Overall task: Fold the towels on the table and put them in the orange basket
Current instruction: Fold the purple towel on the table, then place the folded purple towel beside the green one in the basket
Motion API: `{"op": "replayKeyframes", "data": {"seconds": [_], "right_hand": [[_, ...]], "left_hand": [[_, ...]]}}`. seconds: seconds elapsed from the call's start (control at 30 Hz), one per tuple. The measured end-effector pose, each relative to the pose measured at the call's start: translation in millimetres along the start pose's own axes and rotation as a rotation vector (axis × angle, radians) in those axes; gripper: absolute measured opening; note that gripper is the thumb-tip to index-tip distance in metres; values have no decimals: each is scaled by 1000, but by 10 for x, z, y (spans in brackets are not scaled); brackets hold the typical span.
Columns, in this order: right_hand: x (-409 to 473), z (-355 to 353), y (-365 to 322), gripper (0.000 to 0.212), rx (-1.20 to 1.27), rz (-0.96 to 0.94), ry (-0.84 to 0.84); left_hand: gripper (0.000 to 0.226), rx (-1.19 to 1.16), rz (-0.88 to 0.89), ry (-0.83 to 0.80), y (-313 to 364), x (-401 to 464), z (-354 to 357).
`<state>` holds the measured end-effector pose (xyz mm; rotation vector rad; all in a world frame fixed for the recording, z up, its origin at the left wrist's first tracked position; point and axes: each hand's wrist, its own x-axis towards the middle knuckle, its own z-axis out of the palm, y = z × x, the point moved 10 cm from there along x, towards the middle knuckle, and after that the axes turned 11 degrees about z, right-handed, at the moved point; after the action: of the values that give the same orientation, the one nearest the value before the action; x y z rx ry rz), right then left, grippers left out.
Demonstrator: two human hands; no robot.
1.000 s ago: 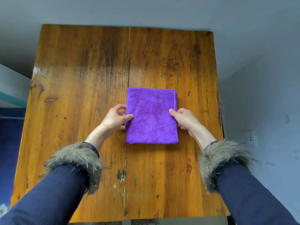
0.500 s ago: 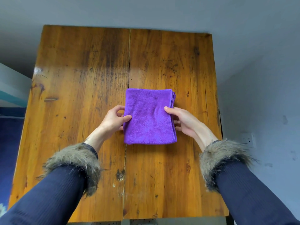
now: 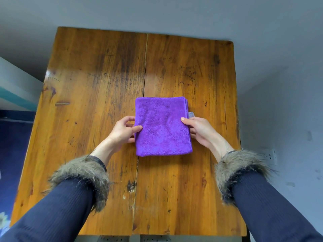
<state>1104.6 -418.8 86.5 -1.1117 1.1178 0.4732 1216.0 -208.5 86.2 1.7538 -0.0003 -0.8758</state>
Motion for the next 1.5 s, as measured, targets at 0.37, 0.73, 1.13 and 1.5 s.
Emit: {"op": "replayKeyframes", "data": {"seconds": [0.37,0.73,1.13,1.5], "right_hand": [[-456,600,-68,18,-11,132,-140],[-1613,2652,-158,7,-340,-62,-335],[-2705,5229,1027,7,-765,-155,-590],[-2815,7038,1816,6,-1003,-149,-663]], "left_hand": [[23,-166,0,52,58,-664,-653],[20,-321,98,389,-23,-2384,-2323],[21,-506,149,758,-1133,-4591,-4024],[44,-665,-20,976,-2203,-5359,-5021]]}}
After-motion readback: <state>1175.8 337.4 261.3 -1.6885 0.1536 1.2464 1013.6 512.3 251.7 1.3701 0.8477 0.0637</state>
